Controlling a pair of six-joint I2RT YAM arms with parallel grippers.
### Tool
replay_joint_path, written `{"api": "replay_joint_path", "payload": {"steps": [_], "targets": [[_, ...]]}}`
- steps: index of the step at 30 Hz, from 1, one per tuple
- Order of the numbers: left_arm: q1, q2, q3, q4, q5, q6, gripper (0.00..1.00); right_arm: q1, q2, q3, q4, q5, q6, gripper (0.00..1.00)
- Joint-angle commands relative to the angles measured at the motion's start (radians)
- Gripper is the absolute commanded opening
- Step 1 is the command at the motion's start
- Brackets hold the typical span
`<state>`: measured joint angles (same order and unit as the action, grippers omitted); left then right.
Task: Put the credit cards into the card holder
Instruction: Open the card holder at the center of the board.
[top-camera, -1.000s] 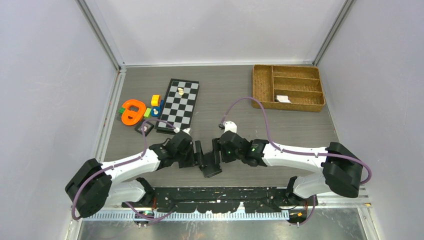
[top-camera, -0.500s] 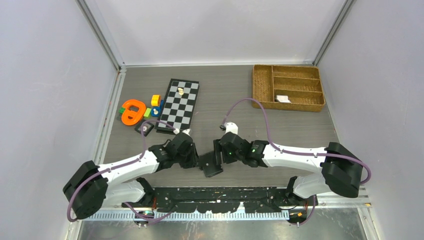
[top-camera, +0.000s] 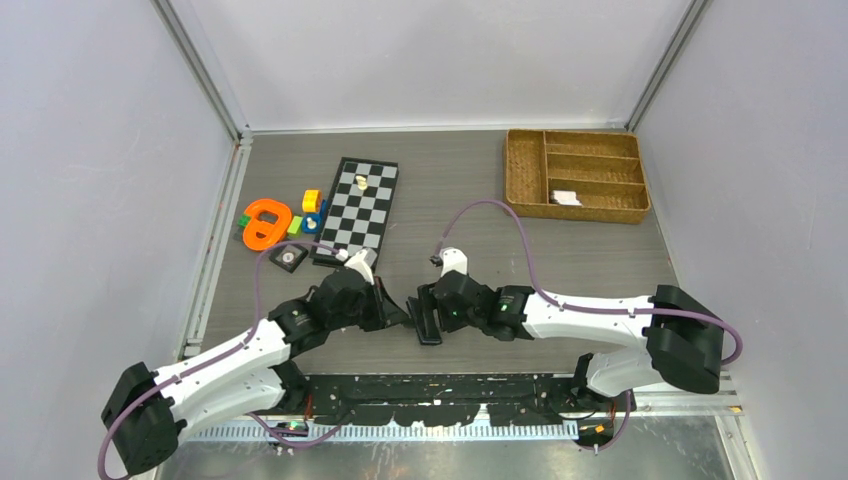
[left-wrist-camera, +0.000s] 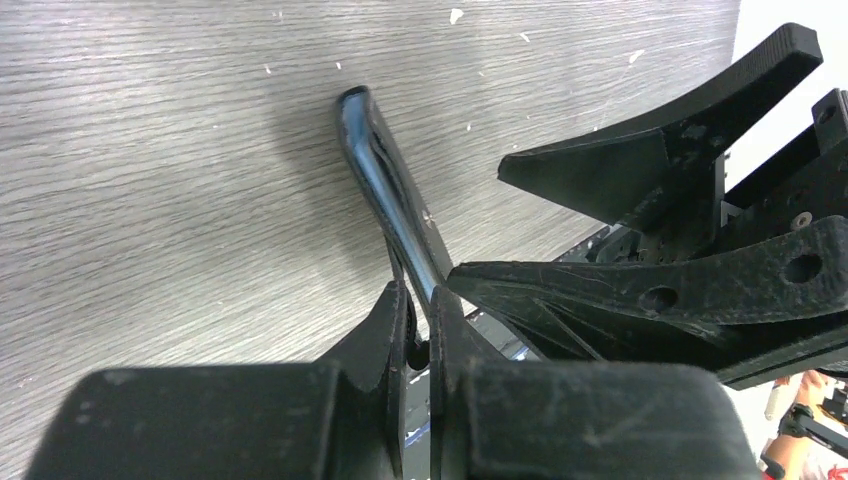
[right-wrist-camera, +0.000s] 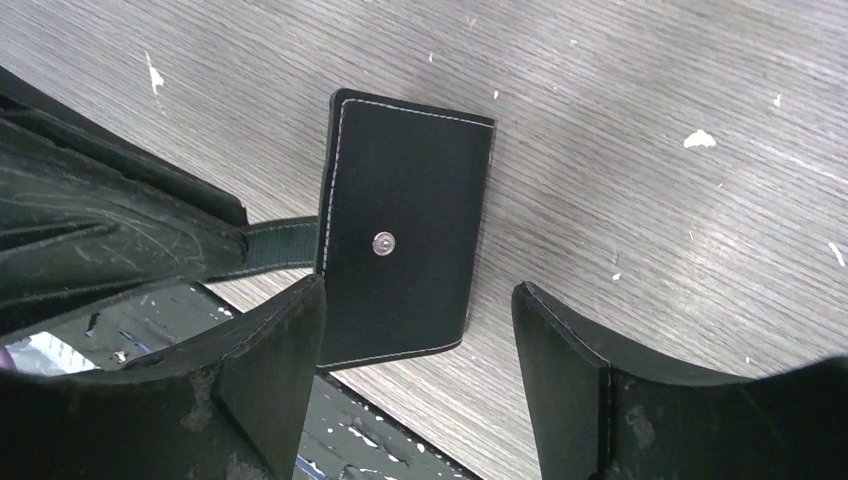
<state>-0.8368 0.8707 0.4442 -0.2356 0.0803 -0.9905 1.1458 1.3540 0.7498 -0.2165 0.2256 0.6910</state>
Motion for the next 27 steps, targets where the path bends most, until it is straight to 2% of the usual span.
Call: {"api": "replay_joint_path", "payload": {"steps": [1,12,27], "targets": [[-0.004,-0.022,0.015,0.047,0.032,0.023,0.00,0.016,-0.018,0.066,0.032,0.026,0.021,0.73],[-0.004,-0.017,0.025,0.050,0.040,0.032,0.00,0.021,-0.014,0.070,0.009,0.044,0.064,0.69],[-0.004,-0.032,0.030,0.038,0.031,0.033,0.00,0.055,0.057,0.120,-0.054,0.078,0.053,0.68]]}}
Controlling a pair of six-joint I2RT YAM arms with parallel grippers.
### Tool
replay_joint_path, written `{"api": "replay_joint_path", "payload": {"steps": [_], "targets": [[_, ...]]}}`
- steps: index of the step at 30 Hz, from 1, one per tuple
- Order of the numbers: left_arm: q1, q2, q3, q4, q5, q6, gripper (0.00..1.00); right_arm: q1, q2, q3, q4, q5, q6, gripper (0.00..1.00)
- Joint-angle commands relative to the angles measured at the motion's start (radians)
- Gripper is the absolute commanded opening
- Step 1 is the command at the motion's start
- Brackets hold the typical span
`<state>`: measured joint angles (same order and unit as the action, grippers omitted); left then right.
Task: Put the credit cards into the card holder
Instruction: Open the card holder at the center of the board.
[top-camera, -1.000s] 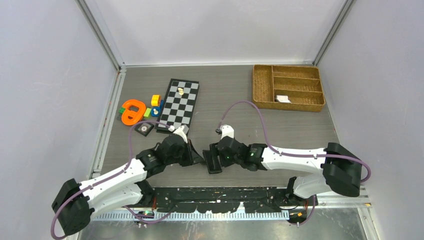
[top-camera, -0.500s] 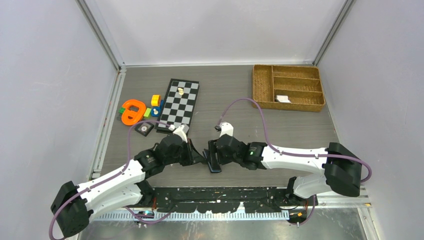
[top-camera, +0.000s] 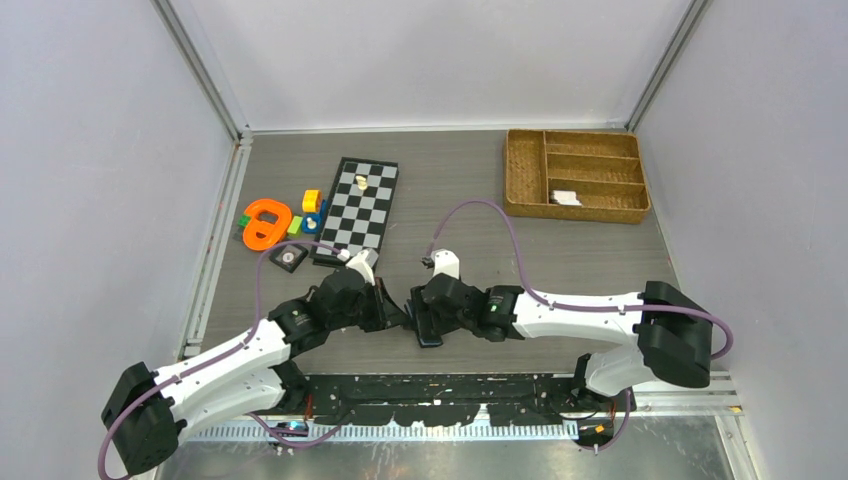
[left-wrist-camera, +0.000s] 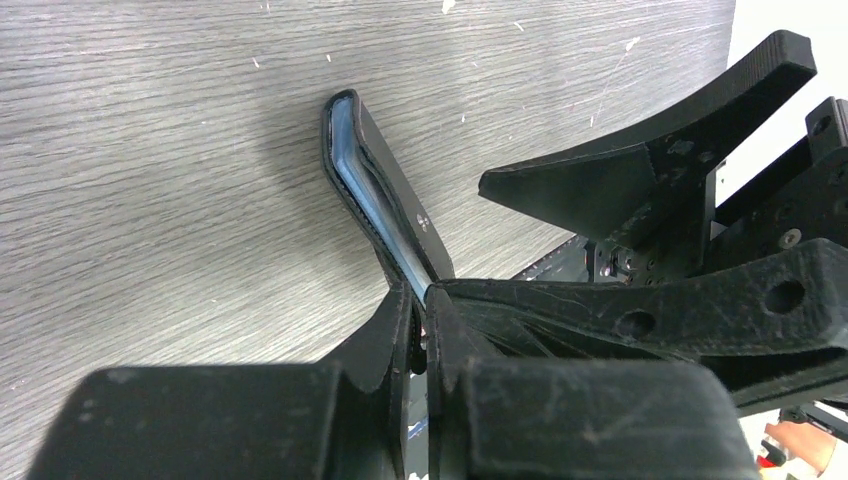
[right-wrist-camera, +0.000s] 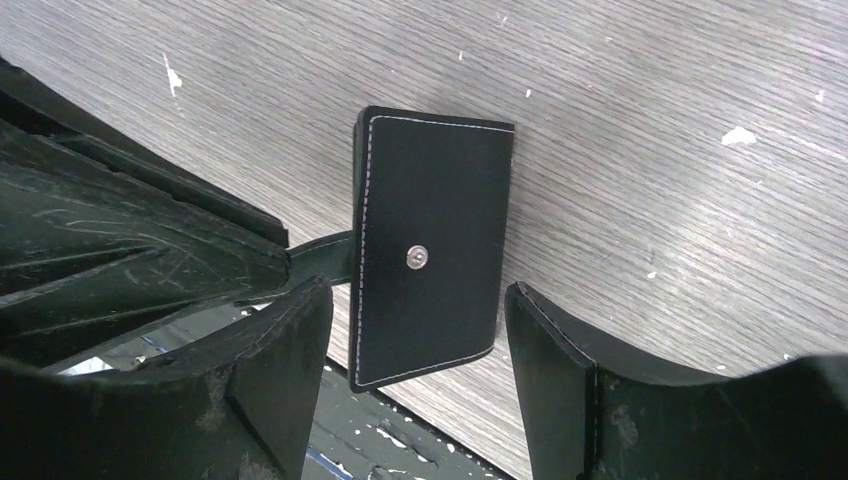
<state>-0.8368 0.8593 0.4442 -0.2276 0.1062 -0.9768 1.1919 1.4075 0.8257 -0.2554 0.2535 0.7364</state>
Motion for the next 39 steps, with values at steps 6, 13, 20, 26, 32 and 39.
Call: {"api": "replay_joint_path", "payload": {"steps": [6,13,20,26,32,39], "targets": [[-0.004,-0.035,0.034,0.020,-0.002,0.021,0.00,0.024,0.035,0.070,-0.057,0.082,0.005,0.67],[-0.004,-0.044,0.036,0.011,-0.005,0.023,0.00,0.038,0.058,0.096,-0.088,0.110,0.006,0.67],[-0.004,-0.061,0.034,-0.002,-0.023,0.021,0.00,0.038,0.054,0.099,-0.144,0.175,0.039,0.64],[-0.004,-0.070,0.031,-0.025,-0.052,0.009,0.00,0.038,0.025,0.080,-0.161,0.216,0.059,0.63],[-0.004,-0.075,0.049,-0.106,-0.135,-0.008,0.00,0.033,0.021,0.090,-0.271,0.326,0.133,0.61],[0.042,-0.023,0.064,-0.099,-0.127,0.015,0.00,-0.063,-0.023,0.054,-0.338,0.322,0.175,0.63]]}}
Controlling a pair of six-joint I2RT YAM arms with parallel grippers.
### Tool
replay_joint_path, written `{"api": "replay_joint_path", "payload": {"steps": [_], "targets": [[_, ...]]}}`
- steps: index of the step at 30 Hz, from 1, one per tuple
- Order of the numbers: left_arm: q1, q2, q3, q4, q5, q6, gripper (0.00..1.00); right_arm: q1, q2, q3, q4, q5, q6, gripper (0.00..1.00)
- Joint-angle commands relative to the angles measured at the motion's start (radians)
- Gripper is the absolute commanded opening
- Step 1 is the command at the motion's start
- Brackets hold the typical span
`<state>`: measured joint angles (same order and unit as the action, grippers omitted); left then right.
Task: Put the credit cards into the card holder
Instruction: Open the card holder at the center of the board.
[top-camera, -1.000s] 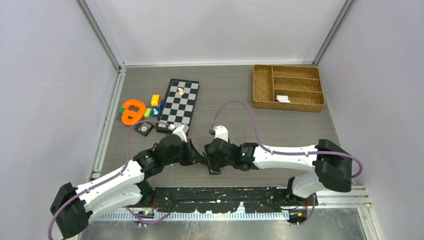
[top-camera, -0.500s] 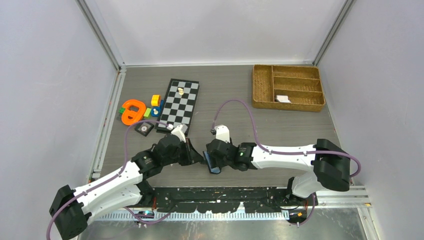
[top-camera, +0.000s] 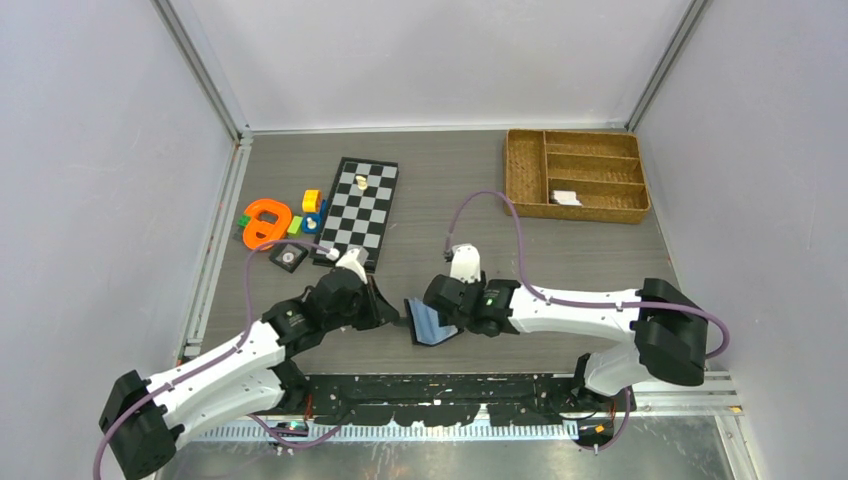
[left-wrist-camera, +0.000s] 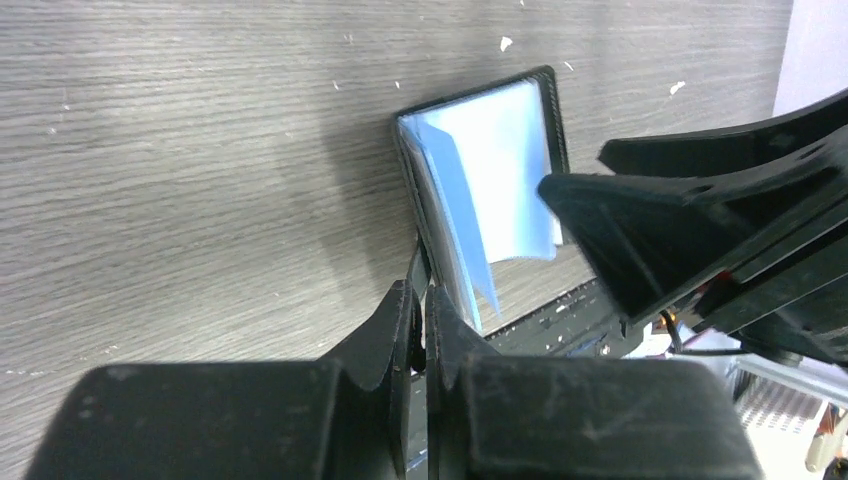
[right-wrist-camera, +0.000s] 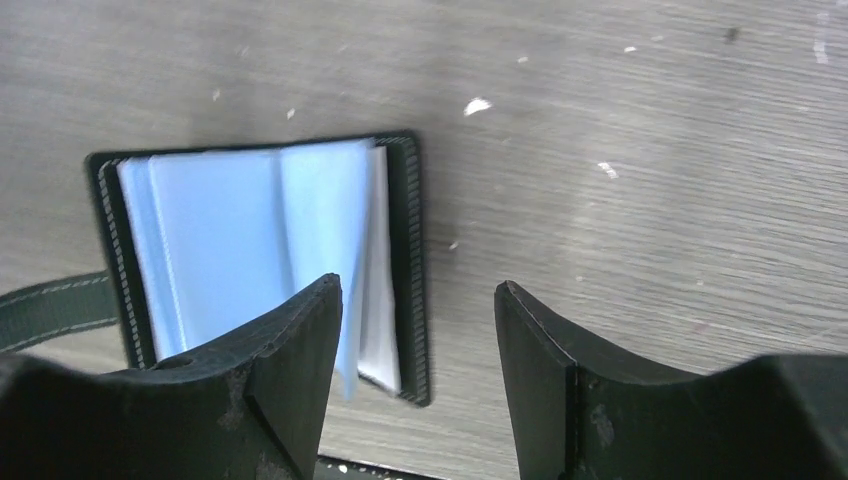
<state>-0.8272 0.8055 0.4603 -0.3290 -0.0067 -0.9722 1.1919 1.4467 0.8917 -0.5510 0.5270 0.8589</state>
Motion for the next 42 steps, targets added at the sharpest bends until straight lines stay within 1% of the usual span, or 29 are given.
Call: {"api": "replay_joint_path", "payload": {"steps": [1,6,9,14,16,19,22,24,27,36,39,42], "targets": [[0.047,0.047,0.056,0.010,0.000,0.021,0.00,-0.086,-0.071,-0.019,-0.038,0.026,0.046,0.64],[0.130,0.146,0.087,0.040,0.095,0.077,0.00,-0.227,-0.122,-0.054,0.018,-0.120,-0.012,0.65],[0.173,0.200,0.091,0.082,0.159,0.096,0.00,-0.299,-0.127,-0.051,0.031,-0.190,-0.041,0.66],[0.208,0.276,0.120,0.142,0.239,0.134,0.00,-0.399,-0.106,-0.017,0.029,-0.274,-0.077,0.67],[0.213,0.296,0.148,0.145,0.270,0.160,0.00,-0.429,-0.112,0.006,0.032,-0.324,-0.095,0.69],[0.215,0.318,0.174,0.149,0.302,0.184,0.00,-0.434,-0.123,0.057,0.034,-0.389,-0.148,0.74],[0.216,0.323,0.182,0.175,0.346,0.189,0.00,-0.432,-0.121,0.083,0.064,-0.485,-0.172,0.75],[0.216,0.312,0.173,0.207,0.377,0.184,0.00,-0.419,-0.120,0.080,0.093,-0.511,-0.163,0.77],[0.216,0.287,0.162,0.246,0.401,0.177,0.00,-0.389,-0.118,0.068,0.129,-0.513,-0.130,0.77],[0.216,0.305,0.170,0.232,0.419,0.183,0.00,-0.335,-0.074,0.039,0.153,-0.495,-0.032,0.76],[0.216,0.300,0.161,0.221,0.396,0.176,0.00,-0.333,-0.082,0.022,0.133,-0.457,-0.010,0.74],[0.216,0.302,0.164,0.150,0.326,0.159,0.00,-0.333,-0.094,0.011,0.115,-0.416,0.000,0.72]]}}
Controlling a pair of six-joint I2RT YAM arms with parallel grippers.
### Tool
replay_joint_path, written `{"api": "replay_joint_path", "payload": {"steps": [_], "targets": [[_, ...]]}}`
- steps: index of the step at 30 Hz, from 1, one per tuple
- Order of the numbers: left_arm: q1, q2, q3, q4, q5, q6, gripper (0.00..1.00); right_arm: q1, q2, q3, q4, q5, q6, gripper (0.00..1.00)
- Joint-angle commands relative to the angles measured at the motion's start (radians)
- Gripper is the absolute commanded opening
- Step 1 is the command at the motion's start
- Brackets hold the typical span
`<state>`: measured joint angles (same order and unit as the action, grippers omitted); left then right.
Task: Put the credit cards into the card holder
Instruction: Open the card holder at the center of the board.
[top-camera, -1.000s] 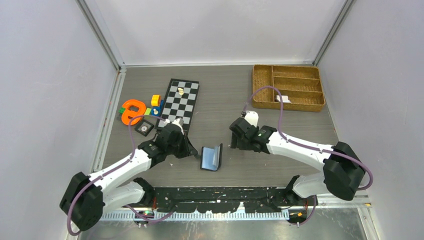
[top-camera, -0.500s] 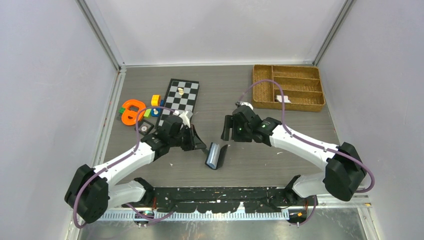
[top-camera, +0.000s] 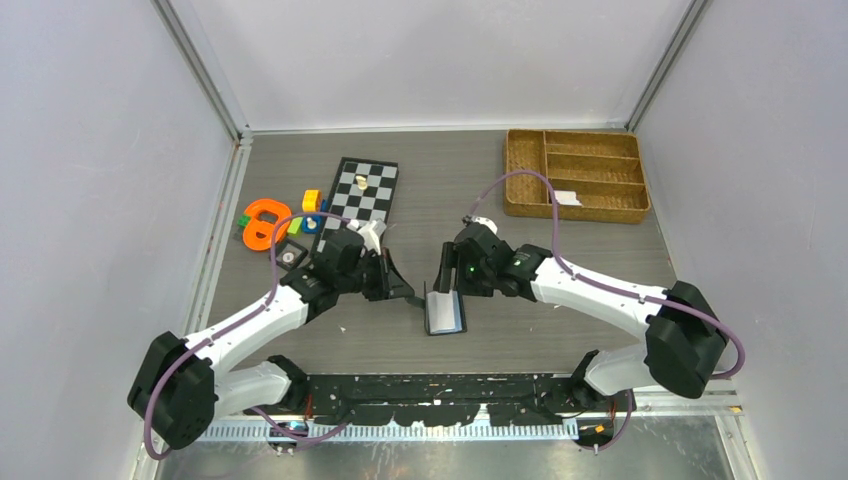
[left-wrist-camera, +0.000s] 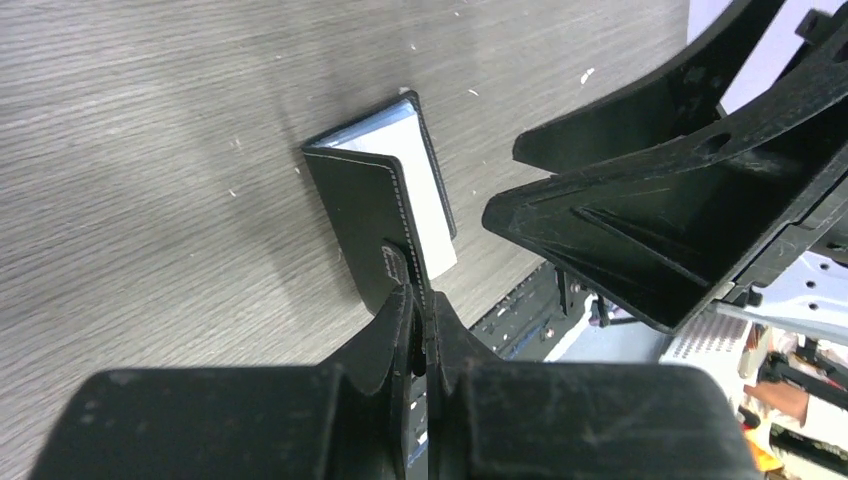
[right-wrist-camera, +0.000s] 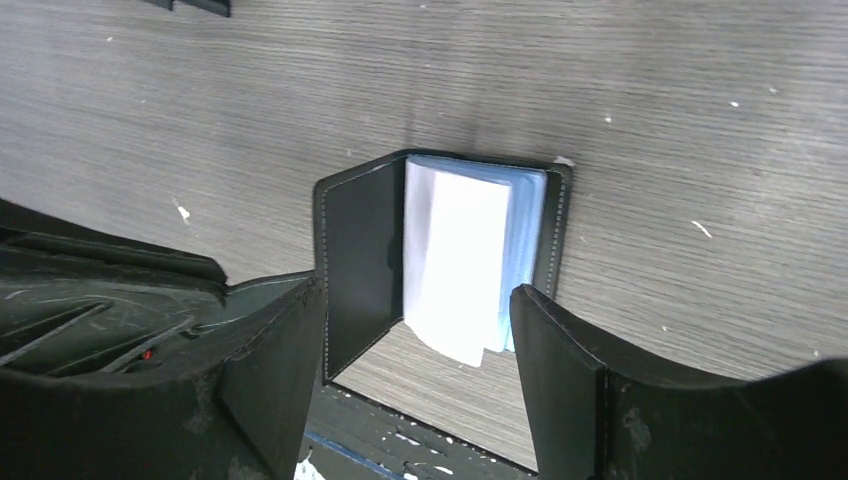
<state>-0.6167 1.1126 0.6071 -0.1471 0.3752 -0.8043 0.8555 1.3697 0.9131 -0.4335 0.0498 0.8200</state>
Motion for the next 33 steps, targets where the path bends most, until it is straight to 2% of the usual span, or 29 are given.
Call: {"api": "replay_joint_path", "payload": {"steps": [1,6,12,33], "targets": [[0.005,-0.003,0.019,-0.060,-0.081,-0.015,0.00,0.004,-0.018,-0.014,-0.004,0.067,0.044,0.71],[0.010,-0.006,0.016,-0.148,-0.160,-0.041,0.00,0.004,0.009,-0.035,0.032,0.018,0.056,0.58],[0.012,-0.004,0.027,-0.206,-0.193,-0.038,0.00,0.002,0.053,-0.056,0.071,-0.006,0.067,0.51],[0.012,0.037,0.036,-0.253,-0.229,-0.036,0.00,-0.022,0.186,-0.121,0.173,-0.098,0.059,0.48]]}}
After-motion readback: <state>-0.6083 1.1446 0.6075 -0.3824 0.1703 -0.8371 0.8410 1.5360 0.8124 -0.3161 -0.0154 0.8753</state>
